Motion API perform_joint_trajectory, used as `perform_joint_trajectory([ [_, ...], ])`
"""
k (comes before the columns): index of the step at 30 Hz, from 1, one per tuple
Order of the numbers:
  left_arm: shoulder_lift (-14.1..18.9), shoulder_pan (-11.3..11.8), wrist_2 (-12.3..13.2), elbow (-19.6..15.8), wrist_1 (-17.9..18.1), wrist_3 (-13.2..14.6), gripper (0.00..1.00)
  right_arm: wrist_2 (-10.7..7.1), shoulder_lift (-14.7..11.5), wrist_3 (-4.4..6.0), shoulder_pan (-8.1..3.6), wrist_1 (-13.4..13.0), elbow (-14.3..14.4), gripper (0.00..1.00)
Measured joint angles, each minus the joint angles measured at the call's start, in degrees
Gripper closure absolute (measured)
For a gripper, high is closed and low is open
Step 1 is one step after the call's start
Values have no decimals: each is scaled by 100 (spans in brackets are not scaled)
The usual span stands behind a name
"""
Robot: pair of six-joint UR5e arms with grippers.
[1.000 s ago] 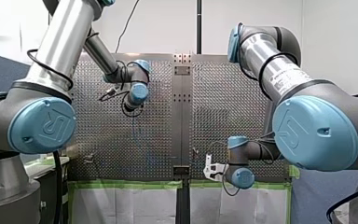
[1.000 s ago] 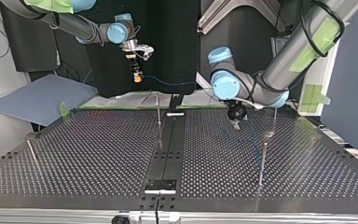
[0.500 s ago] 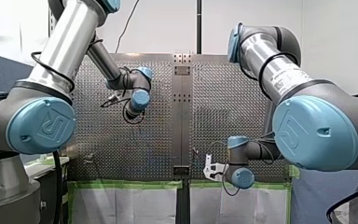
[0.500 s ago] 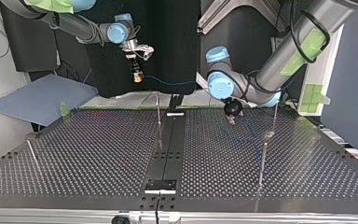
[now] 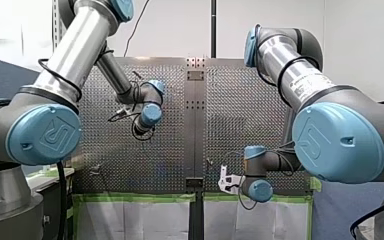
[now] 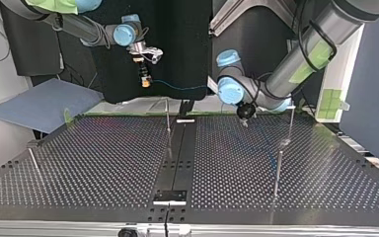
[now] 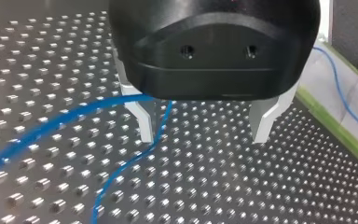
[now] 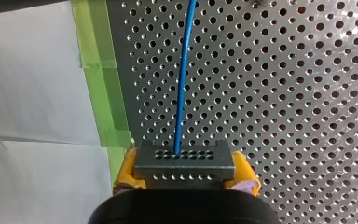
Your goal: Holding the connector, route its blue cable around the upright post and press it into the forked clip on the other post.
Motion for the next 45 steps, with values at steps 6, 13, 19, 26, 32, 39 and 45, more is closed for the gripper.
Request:
perform_joint_trajectory([
  [6, -104, 39, -39, 10, 26, 0, 0, 3, 0, 1, 5, 0, -2, 100],
  [13, -364, 38, -67, 23, 25, 18, 0, 2, 0, 6, 7, 0, -1, 100],
  [19, -623, 23, -61, 36, 44, 22, 0, 3, -1, 5, 7, 0, -3, 100],
  [26, -700, 37, 3, 45, 45, -38, 0, 3, -1, 4, 7, 0, -7, 100],
  [32, -701, 39, 163, 47, 38, -94, 0, 0, -1, 1, 7, 0, -7, 100],
  [39, -708, 10, 428, 46, 8, -166, 0, 3, -1, 1, 7, 0, -8, 100],
  [45, -796, -32, 420, 46, -83, -164, 0, -2, 0, 7, 8, -7, -7, 100],
])
